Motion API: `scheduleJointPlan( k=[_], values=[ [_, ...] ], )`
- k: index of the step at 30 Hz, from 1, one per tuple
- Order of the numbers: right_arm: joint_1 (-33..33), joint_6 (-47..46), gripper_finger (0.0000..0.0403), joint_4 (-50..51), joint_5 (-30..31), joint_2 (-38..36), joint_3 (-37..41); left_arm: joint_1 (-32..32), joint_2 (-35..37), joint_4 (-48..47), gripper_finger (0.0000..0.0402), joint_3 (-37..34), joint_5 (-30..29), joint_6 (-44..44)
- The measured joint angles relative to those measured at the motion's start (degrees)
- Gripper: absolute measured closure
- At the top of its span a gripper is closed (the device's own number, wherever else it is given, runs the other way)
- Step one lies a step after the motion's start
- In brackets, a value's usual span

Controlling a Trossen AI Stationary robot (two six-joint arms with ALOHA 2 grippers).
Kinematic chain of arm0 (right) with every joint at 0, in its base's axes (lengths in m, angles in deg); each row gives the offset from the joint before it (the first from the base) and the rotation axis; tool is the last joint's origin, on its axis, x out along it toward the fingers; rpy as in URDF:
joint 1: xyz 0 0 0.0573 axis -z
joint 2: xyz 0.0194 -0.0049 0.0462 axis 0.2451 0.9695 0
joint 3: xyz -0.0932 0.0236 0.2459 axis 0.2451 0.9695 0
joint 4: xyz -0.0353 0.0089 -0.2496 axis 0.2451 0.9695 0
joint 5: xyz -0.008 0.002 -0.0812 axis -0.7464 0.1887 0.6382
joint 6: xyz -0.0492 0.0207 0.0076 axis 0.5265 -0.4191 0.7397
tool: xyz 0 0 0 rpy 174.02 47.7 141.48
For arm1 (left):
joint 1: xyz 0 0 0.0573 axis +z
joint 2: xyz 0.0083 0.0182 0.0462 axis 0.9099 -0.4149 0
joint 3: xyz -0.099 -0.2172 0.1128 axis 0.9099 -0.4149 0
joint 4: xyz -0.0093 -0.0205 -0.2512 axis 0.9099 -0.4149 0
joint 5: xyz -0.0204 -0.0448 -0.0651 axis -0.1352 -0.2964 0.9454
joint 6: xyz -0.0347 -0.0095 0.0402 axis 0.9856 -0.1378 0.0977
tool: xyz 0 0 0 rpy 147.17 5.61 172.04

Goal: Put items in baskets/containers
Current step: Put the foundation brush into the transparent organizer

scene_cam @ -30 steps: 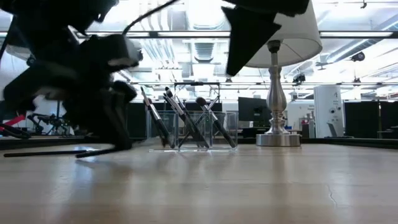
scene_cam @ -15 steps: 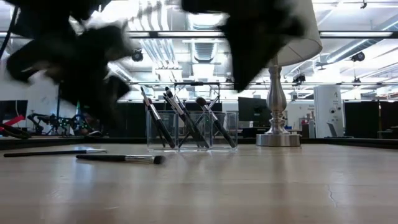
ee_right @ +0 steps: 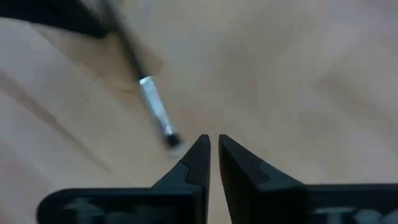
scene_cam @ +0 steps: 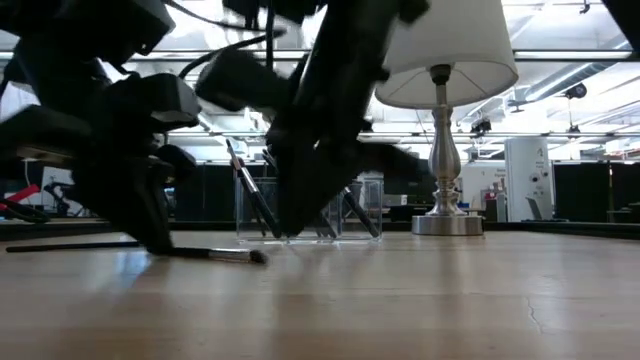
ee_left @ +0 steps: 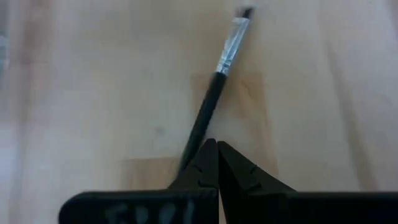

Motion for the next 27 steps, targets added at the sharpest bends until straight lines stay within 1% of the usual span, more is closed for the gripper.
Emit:
scheduleJointPlan(
  k=[2, 4, 9, 12, 15, 18, 21, 27],
  values=[
    [0.89, -4.76, 0.0385, -5.90, -4.21, 0.00, 2.38, -0.02, 0.27, 0.15, 0.0401, 0.02, -0.37, 0.21],
    [1.10, -9.40, 0.0392, -10.00, -5.76, -0.34, 3.88, -0.13, 0.88, -0.51, 0.0401, 0.02, -0.18, 0.21],
    [0.08, -19.16, 0.0394, -10.09, -5.08, -2.72, 4.68, -0.19, 2.34, -1.70, 0.0401, 0.02, -0.30, 0.21],
    [-0.27, -24.23, 0.0394, -9.87, -1.89, -3.46, 4.71, -0.20, 3.28, -1.63, 0.0401, 0.05, -0.12, 0.15],
    [-0.02, -26.49, 0.0394, -9.85, 1.88, -3.69, 4.82, -0.20, 3.75, -1.69, 0.0401, 0.09, -1.09, 0.10],
    [0.72, -27.43, 0.0394, -9.98, 4.52, -2.96, 5.52, 0.02, 3.93, -1.65, 0.0401, 0.07, -4.72, -1.20],
    [1.30, -27.41, 0.0394, -10.28, 4.38, -1.17, 6.40, 0.38, 3.84, -1.72, 0.0401, 0.00, -7.29, -2.09],
    [1.19, -29.19, 0.0394, -11.27, 4.33, -0.61, 8.14, 2.19, 3.71, -1.57, 0.0401, -0.64, -7.64, -2.38]
  ],
)
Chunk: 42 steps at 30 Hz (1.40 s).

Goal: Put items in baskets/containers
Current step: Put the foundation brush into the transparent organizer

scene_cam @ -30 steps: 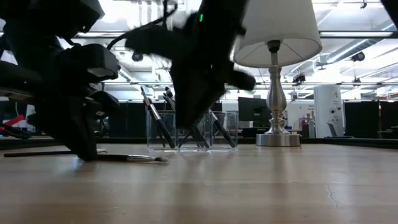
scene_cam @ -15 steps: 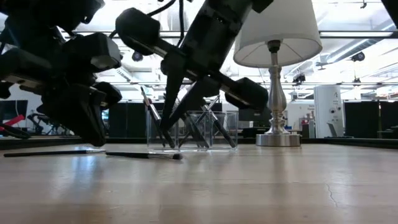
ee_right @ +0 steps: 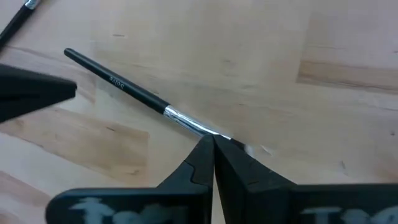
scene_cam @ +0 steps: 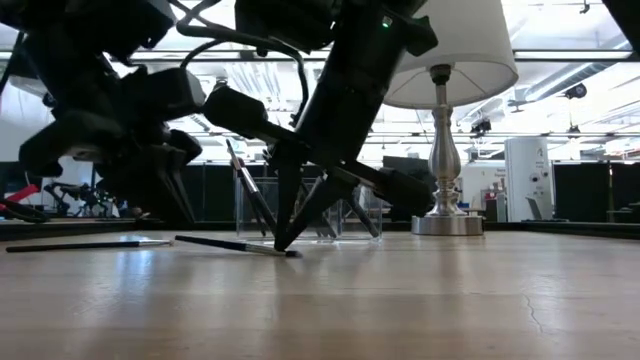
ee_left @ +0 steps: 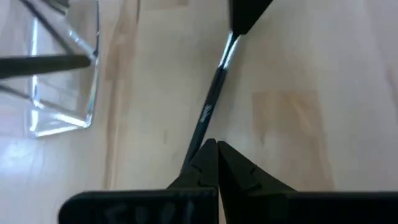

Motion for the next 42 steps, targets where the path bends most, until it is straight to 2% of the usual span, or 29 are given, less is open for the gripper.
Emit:
scheduleJointPlan(
  k=[13, 16, 20, 26, 31, 37, 42],
  values=[
    [-0.04, 2.75, 0.0394, 0.53, -0.97, 0.09, 0.11, 1.23, 1.21, -2.89, 0.0401, -1.08, -1.33, -2.11],
    [-0.03, 3.16, 0.0394, 0.59, -0.96, 0.10, 0.24, 1.70, 1.52, -2.72, 0.0395, -1.22, 1.33, -5.01],
    [0.02, 3.79, 0.0394, 0.61, -1.02, 0.13, 0.33, 3.03, 1.35, -2.68, 0.0358, -1.22, 9.64, -5.14],
    [0.02, 3.94, 0.0394, 0.59, -1.07, 0.20, 0.36, 3.37, 1.35, -3.14, 0.0271, -0.17, 8.49, -5.32],
    [0.04, 3.99, 0.0394, 0.56, -1.09, 0.20, 0.39, 3.68, 1.12, -2.78, 0.0236, 0.25, 7.96, -7.14],
    [0.04, 4.82, 0.0394, 0.45, -1.11, 0.20, 0.44, 4.83, -1.55, -2.06, 0.0247, -0.39, 8.36, -8.94],
    [0.06, 4.84, 0.0394, -0.37, -1.09, 0.22, 0.46, 4.84, -3.05, -0.77, 0.0302, 0.73, 8.44, -10.57]
  ],
)
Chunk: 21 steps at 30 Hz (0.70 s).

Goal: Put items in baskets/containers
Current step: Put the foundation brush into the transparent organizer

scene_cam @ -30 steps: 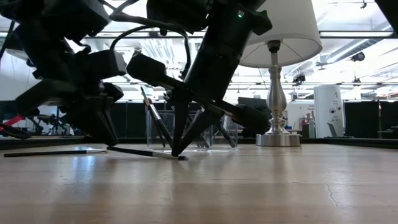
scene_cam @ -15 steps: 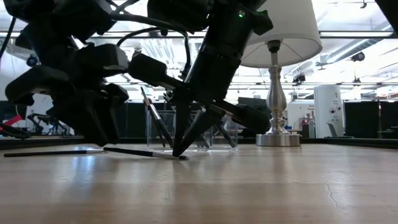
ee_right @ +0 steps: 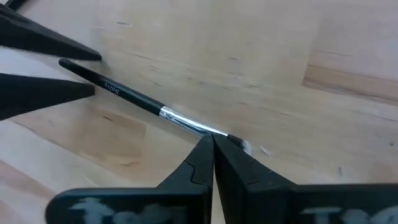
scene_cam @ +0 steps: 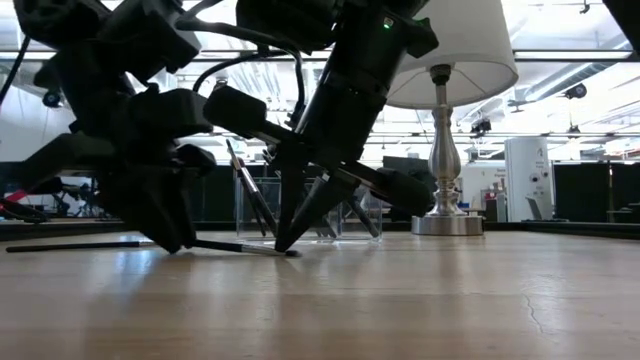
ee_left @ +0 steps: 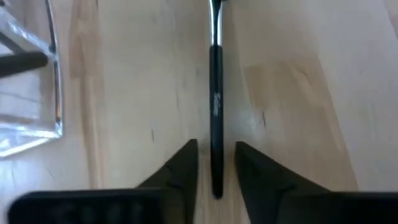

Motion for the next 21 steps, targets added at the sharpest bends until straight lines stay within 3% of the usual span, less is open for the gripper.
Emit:
scheduleJointPlan(
  k=[6, 12, 21],
  values=[
    [-0.01, 0.22, 0.0394, -0.17, 0.01, 0.00, 0.00, 0.02, -0.01, 0.76, 0.0388, 0.02, -0.27, -2.47],
    [-0.14, 1.96, 0.0394, 0.27, 4.63, -1.05, 0.20, 0.04, 0.05, 0.21, 0.0395, 0.18, -1.33, -2.29],
    [-2.04, 10.13, 0.0394, 12.24, 20.29, -12.43, 0.17, 0.00, 4.90, -2.48, 0.0395, 0.94, -4.13, 2.51]
  ],
)
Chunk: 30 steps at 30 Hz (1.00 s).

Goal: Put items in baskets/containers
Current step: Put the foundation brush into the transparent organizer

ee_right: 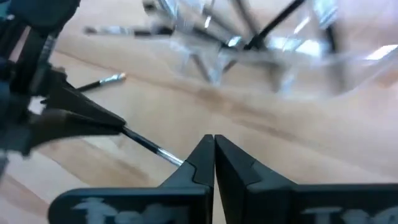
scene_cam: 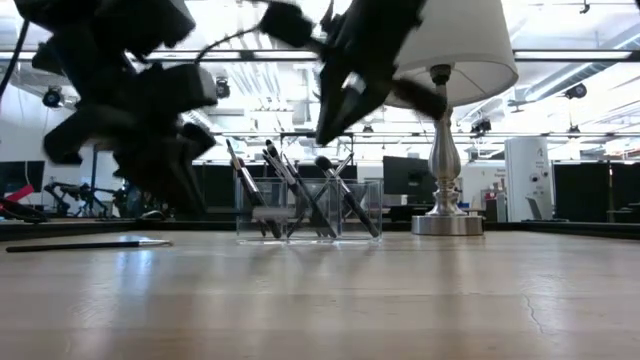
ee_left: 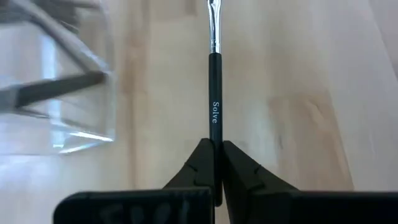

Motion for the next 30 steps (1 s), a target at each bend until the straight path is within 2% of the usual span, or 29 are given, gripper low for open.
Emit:
scheduleJointPlan(
  k=[4, 8, 11, 16, 20, 25, 30],
  values=[
    [-2.05, 3.81, 0.0394, 6.81, 4.86, -5.88, 0.21, 0.00, 5.42, -0.27, 0.0395, -0.05, -2.84, 4.49],
    [-3.65, 3.62, 0.0394, 10.89, 5.30, -10.99, 0.71, 0.00, 12.57, -0.66, 0.0395, -0.07, -4.29, 8.69],
    [-4.33, 4.85, 0.0393, 9.11, 5.04, -14.49, 1.04, 0.02, 18.20, 1.13, 0.0395, -0.09, -4.37, 10.22],
    [-4.19, 13.22, 0.0359, -2.13, 4.05, -21.19, 0.98, 0.36, 25.89, 6.28, 0.0395, -0.18, -4.20, 11.19],
    [-4.23, 23.42, 0.0308, -12.38, 8.17, -23.98, 0.94, 1.17, 30.77, 13.68, 0.0395, -0.20, -4.23, 13.08],
    [-3.34, 35.19, 0.0252, -25.83, 9.85, -22.09, 0.88, 2.72, 34.36, 26.00, 0.0395, -0.20, -4.24, 12.24],
    [-1.34, 46.63, 0.0221, -45.82, 10.55, -18.04, 0.90, 4.32, 33.73, 35.20, 0.0395, -0.20, -2.68, 12.49]
  ],
)
